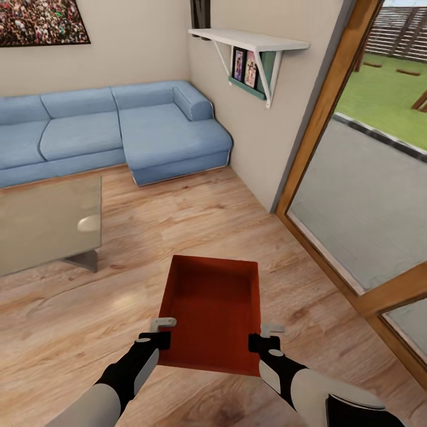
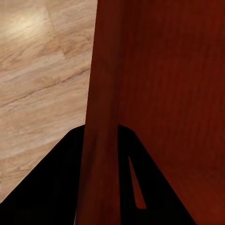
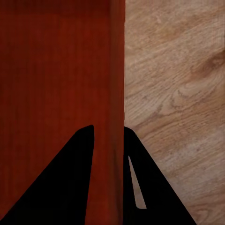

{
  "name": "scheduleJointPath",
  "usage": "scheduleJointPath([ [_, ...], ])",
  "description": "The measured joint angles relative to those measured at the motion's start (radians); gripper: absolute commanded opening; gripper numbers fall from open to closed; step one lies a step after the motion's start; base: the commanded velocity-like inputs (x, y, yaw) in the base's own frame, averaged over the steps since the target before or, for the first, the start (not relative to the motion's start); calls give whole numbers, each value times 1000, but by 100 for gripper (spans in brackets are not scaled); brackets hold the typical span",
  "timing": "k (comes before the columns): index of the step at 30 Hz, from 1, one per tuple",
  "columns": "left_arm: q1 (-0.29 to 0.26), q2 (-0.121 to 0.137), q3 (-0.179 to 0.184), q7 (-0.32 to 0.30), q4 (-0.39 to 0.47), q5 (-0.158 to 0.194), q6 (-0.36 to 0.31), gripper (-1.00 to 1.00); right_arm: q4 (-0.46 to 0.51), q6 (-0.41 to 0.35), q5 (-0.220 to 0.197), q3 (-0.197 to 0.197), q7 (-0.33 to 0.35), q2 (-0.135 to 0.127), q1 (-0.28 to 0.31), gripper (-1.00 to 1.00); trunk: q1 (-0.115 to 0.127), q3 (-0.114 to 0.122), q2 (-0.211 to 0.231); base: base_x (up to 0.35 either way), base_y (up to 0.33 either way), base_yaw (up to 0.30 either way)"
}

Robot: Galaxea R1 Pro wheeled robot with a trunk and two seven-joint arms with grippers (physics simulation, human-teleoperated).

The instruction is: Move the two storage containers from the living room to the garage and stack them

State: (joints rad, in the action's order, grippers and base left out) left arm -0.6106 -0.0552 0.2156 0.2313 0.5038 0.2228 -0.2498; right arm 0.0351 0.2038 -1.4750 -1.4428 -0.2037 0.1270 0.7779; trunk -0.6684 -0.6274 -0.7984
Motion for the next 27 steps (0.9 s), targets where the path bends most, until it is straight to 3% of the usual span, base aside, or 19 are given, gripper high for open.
scheduleJointPath([
  [27, 0, 0, -1, 0, 0, 0, 0, -100, 0, -1, 0, 0, 0, 0, 0, -100, 0, 34, 0, 0, 0, 181],
])
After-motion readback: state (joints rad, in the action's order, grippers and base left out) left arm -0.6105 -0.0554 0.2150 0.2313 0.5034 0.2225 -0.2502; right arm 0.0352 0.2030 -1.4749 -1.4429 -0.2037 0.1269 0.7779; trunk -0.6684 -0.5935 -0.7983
